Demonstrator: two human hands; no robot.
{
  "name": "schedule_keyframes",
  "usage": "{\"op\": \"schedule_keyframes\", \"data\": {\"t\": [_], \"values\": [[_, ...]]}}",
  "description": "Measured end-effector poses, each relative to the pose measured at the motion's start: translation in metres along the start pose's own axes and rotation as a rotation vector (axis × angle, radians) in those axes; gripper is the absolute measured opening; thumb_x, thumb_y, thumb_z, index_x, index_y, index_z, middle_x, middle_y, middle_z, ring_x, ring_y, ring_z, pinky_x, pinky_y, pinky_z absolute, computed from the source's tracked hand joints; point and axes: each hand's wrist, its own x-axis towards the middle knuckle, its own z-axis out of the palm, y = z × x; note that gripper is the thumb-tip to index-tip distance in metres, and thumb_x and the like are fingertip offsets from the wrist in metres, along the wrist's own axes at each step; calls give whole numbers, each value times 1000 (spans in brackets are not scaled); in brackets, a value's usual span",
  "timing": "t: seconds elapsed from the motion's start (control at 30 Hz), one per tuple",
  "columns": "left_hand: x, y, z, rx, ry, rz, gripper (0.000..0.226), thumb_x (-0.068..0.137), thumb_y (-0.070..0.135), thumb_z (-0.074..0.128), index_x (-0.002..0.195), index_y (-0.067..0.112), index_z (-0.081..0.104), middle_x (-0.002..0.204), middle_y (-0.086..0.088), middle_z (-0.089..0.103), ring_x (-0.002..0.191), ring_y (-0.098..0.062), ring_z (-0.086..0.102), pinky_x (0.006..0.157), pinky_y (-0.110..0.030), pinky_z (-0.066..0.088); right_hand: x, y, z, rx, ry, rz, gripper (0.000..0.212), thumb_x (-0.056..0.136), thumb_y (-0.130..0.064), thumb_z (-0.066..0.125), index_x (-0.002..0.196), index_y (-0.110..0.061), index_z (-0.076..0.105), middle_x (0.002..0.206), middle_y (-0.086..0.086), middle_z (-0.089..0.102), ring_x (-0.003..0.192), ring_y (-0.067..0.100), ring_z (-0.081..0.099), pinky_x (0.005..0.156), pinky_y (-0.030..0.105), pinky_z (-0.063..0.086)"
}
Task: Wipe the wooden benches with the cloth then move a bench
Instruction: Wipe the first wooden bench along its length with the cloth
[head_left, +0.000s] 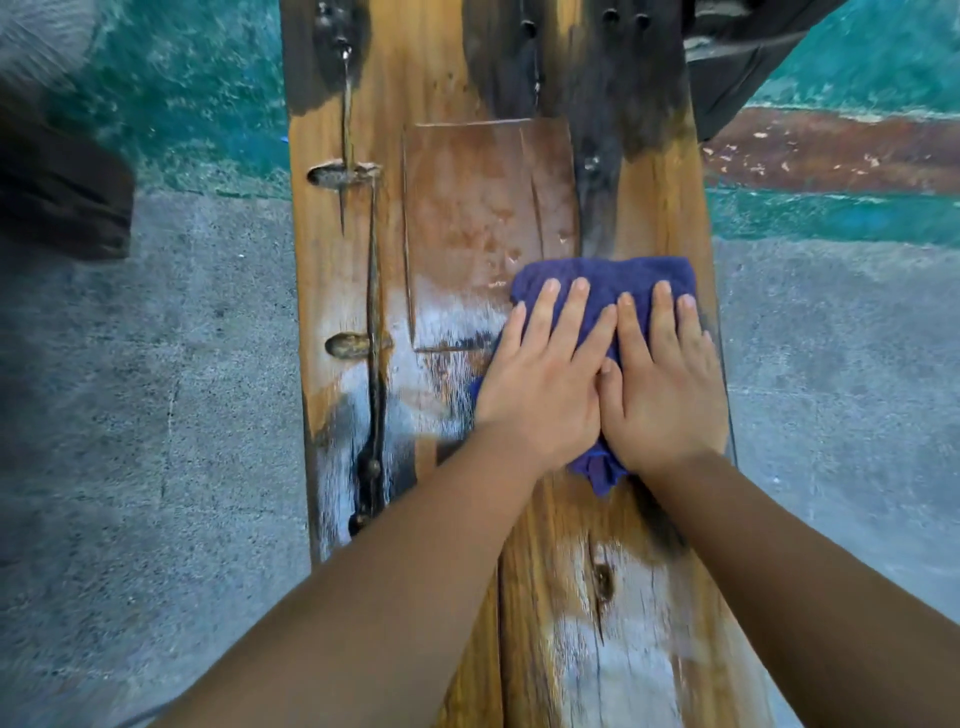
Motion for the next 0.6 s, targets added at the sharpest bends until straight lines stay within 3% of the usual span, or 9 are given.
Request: {"op": "schedule_keyframes", "data": {"t": [0.27,0.6], "values": [[3,-2,-5,-57,-116,-1,58,99,42,27,154,21,23,163,-11,9,150,-33,-2,120,-49,1,3,-6,-7,-2,-54,41,61,94,-39,30,150,-13,34,157,21,25,145,40,21,112,57,27],[5,1,-13,-58,-201,-36,56,101,41,28,153,23,22,163,-8,9,150,-31,-1,120,-50,6,3,-6,-8,3,-105,49,61,94,-39,28,150,-13,31,157,20,24,145,40,20,115,55,21]]}}
